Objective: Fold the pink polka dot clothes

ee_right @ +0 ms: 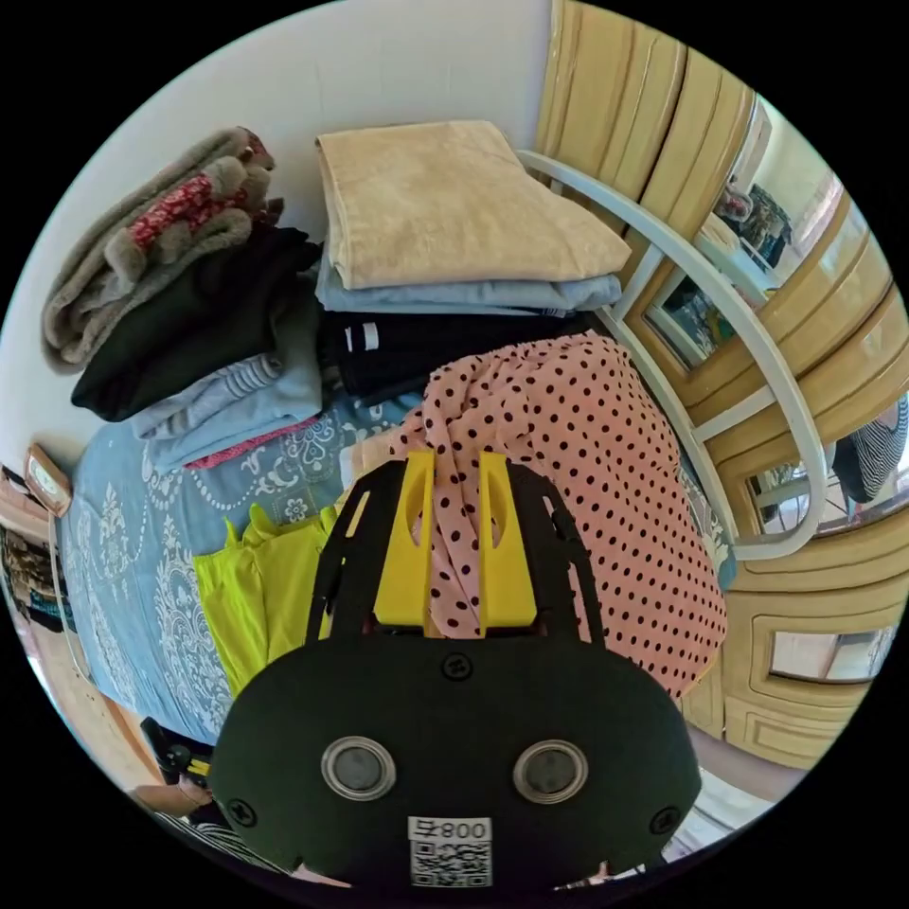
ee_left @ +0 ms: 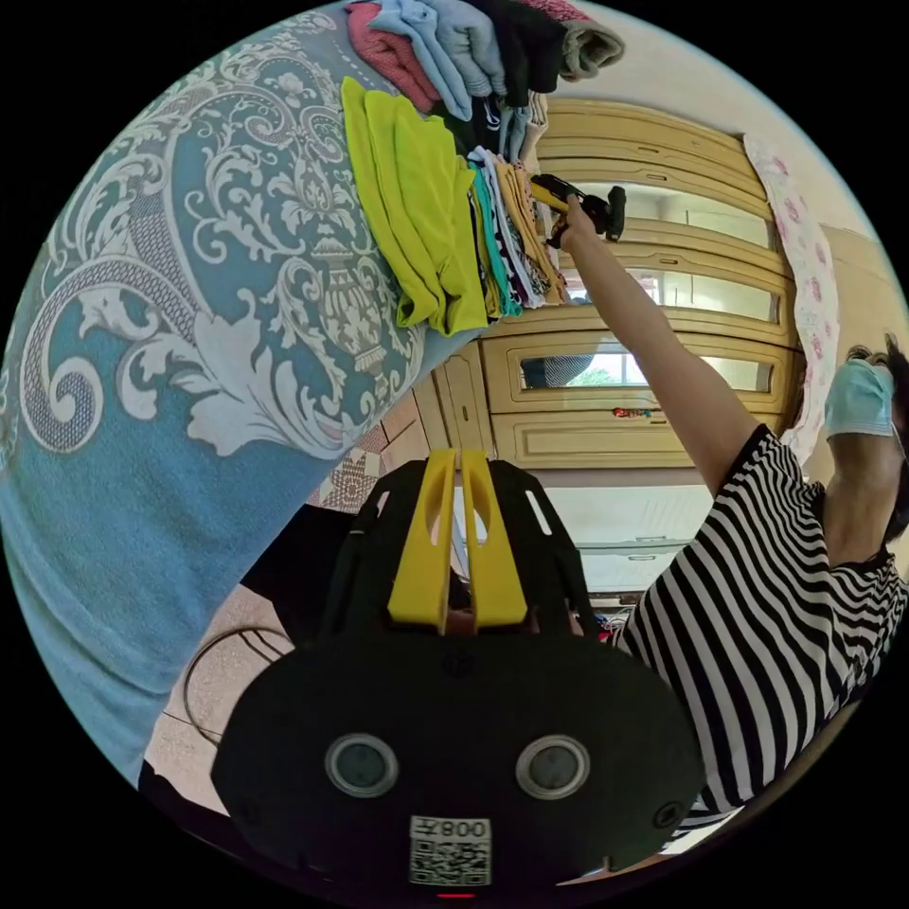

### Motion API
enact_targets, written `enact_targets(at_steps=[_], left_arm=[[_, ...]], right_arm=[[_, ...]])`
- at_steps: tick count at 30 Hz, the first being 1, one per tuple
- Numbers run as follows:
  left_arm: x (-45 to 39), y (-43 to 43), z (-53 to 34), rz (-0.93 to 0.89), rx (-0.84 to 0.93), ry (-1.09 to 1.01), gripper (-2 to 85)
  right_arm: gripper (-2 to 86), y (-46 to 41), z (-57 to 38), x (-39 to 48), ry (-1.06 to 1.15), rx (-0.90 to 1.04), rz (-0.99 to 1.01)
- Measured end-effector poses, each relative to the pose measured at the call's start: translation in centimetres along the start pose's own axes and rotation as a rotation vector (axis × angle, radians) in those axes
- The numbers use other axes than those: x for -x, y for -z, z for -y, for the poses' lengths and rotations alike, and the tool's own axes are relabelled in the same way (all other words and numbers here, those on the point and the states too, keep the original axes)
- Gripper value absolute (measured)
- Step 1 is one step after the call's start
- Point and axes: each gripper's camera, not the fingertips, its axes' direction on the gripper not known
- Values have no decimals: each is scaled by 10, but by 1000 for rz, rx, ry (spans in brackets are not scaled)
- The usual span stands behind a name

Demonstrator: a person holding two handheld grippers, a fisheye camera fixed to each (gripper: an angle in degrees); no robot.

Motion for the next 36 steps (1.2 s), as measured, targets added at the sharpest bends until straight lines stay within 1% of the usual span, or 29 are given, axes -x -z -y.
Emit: enact_targets(at_steps=[5, 7, 14, 17, 19, 20, 25, 29, 33, 36], left_arm=[[-5, -3, -31, -10, -2, 3, 3], [-12, -4, -46, 3, 8, -21, 2], [-37, -1, -99, -10, -20, -69, 2], [-54, 1, -128, -13, -32, -103, 3], [-70, 6, -153, -7, -50, -140, 5], [-74, 7, -160, -6, -54, -151, 6], [-113, 27, -221, 3, -126, -242, 26], [-143, 46, -268, 18, -199, -314, 49], [-182, 79, -327, 26, -335, -405, 74], [-218, 107, -373, 81, -438, -496, 88]], right_arm=[[30, 31, -29, 0, -26, -89, 27], [22, 61, -50, -6, -46, -166, 114], [14, 146, -117, -21, -70, -294, 325], [13, 192, -148, -19, -48, -350, 449], [12, 233, -174, -10, 11, -410, 563], [12, 243, -180, -7, 24, -425, 585], [10, 339, -230, 41, 190, -507, 745], [9, 395, -259, 87, 310, -531, 853], [8, 443, -290, 145, 417, -523, 997], [8, 469, -313, 194, 498, -481, 1088]])
